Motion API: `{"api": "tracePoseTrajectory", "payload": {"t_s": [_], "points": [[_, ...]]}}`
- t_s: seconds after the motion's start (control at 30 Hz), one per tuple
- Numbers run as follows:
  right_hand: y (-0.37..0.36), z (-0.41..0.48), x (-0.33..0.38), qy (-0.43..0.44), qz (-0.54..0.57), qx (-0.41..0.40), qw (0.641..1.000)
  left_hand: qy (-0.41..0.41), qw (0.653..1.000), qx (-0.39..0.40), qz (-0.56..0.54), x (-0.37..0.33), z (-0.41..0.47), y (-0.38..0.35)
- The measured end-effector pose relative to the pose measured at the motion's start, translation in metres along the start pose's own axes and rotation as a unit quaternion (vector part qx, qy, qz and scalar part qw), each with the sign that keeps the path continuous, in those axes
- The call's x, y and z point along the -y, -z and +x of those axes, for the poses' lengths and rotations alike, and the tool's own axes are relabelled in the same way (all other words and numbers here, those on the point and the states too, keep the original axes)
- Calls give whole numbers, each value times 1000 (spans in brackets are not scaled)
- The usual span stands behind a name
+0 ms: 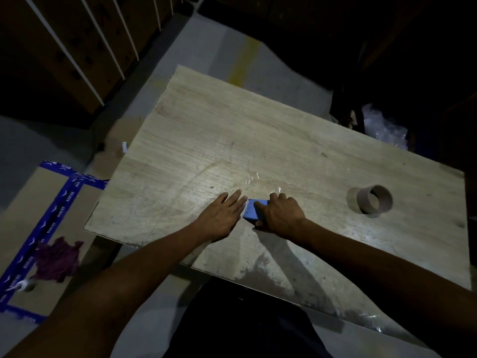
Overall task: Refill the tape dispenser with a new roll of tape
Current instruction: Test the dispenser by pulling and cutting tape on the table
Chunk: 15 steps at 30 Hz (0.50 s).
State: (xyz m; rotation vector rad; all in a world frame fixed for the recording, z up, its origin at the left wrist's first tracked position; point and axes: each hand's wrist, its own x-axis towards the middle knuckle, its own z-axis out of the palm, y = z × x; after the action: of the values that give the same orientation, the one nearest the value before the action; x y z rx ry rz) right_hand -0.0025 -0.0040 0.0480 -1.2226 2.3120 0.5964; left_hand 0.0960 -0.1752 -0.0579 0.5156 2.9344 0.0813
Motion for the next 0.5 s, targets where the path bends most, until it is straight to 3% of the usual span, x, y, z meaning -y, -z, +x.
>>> {"api": "tracePoseTrajectory", "payload": {"t_s": [0.23,0.5], "points": [[28,5,6,28,-61,26,997,-18,1000,6,-9,8,0,-4],[54,12,21,31,-108,109,988,-13,1000,9,6,9,-1,-6]]}}
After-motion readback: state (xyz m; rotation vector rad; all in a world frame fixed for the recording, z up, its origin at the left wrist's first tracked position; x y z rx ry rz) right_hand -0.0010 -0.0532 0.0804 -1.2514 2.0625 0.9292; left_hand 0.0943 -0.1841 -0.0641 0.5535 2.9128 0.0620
